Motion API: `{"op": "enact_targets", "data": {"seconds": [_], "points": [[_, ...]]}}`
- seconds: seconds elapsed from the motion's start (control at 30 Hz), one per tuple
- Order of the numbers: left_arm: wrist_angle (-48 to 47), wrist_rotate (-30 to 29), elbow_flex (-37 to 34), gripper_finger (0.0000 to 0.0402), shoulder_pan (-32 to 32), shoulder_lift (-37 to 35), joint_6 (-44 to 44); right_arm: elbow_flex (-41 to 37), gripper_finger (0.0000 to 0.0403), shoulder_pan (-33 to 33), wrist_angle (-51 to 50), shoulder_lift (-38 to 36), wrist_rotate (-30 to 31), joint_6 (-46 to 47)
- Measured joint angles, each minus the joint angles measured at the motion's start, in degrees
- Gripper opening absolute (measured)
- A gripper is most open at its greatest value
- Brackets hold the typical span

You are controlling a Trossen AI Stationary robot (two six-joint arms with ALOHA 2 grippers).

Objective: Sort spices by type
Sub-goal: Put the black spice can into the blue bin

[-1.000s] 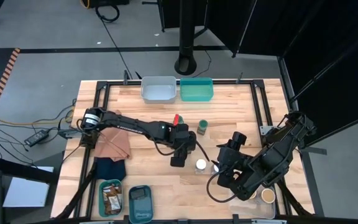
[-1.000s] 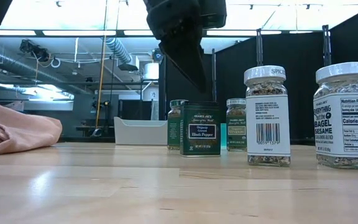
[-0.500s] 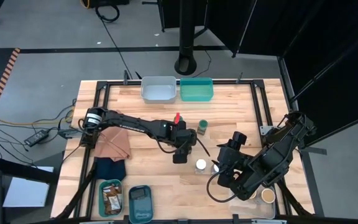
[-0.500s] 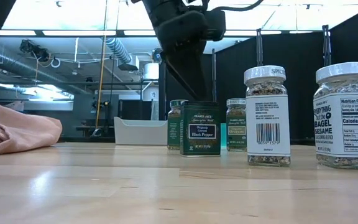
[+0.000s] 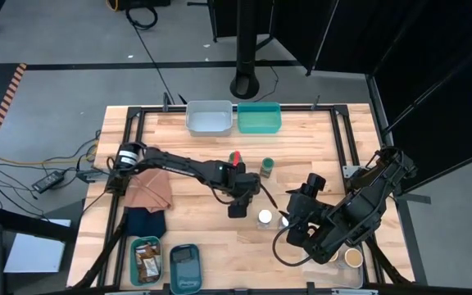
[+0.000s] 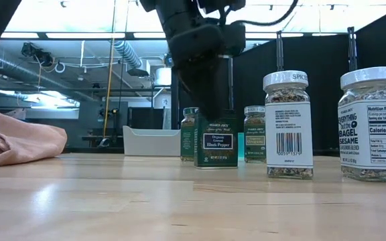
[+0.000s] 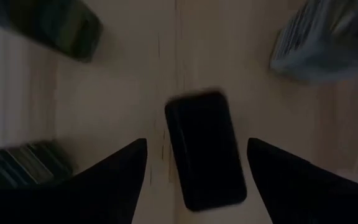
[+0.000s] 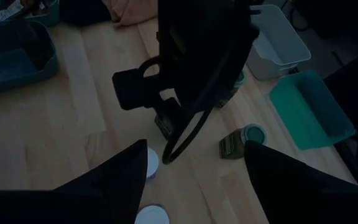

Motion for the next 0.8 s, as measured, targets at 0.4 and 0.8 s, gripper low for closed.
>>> {"op": "enact_targets", "data": {"seconds": [0.4, 0.8], "points": [[0.3, 0.9, 0.0, 0.0252, 0.0, 1.0, -1.1, 0.0, 0.0275, 0.0, -0.3, 0.0, 0.0, 0.0], [0.4, 0.9, 0.0, 0.0146, 0.1, 1.0, -1.0, 0.0, 0.0274, 0.0, -0.4, 0.0, 0.0, 0.0]]}}
